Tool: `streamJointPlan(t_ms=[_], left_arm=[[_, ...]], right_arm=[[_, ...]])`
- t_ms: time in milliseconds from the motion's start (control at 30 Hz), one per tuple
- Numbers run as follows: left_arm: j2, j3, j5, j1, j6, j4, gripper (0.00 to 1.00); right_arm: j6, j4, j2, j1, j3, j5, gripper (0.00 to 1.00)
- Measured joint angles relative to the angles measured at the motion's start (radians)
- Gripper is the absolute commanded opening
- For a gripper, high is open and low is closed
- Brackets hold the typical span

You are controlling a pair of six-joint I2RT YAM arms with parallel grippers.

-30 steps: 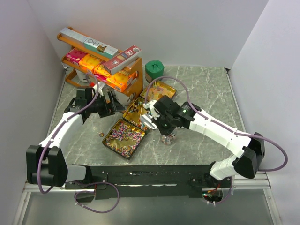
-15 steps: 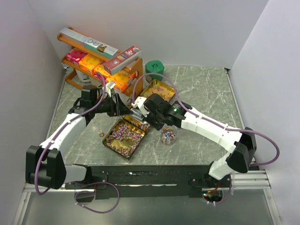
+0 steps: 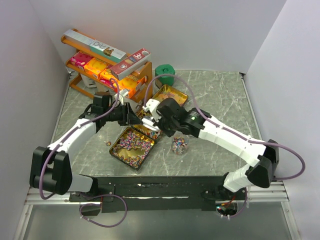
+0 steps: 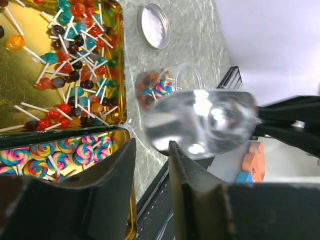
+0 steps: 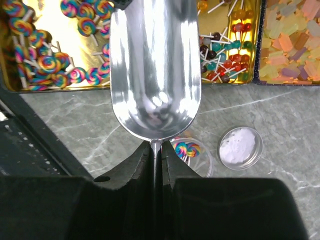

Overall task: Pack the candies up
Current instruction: Adjust the spatula.

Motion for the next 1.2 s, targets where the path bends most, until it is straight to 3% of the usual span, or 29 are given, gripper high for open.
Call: streamJointPlan(t_ms=[267, 533, 800, 1033, 1200], left_arm=[[0.025, 0.003, 0.005, -0.005, -0.011, 0.040, 0.36], [0.057, 0.003, 0.023, -0.002, -0.018, 0.052, 0.59], [0.060, 0.009, 0.066, -0.010, -0.010, 0.046, 0.60], [0.019, 0.016, -0.172, -0.013, -0.022, -0.060, 0.79], [-0.040, 0.016, -0.396, 0.069, -0.045, -0.150, 0.88]], right_arm=[[0.045, -0.006, -0.080, -0.042, -0.022, -0.114, 0.00], [0.063, -0.002, -0.087, -0.058, -0.031, -0.178, 0.00], [0.045, 0.024, -0.089, -0.059, -0.034, -0.211, 0.00], [0.012, -0.001, -0.016, -0.063, 0.006, -0.204, 0.00], [0.008, -0.021, 0.015, -0.063, 0.024, -0.222, 0.00]])
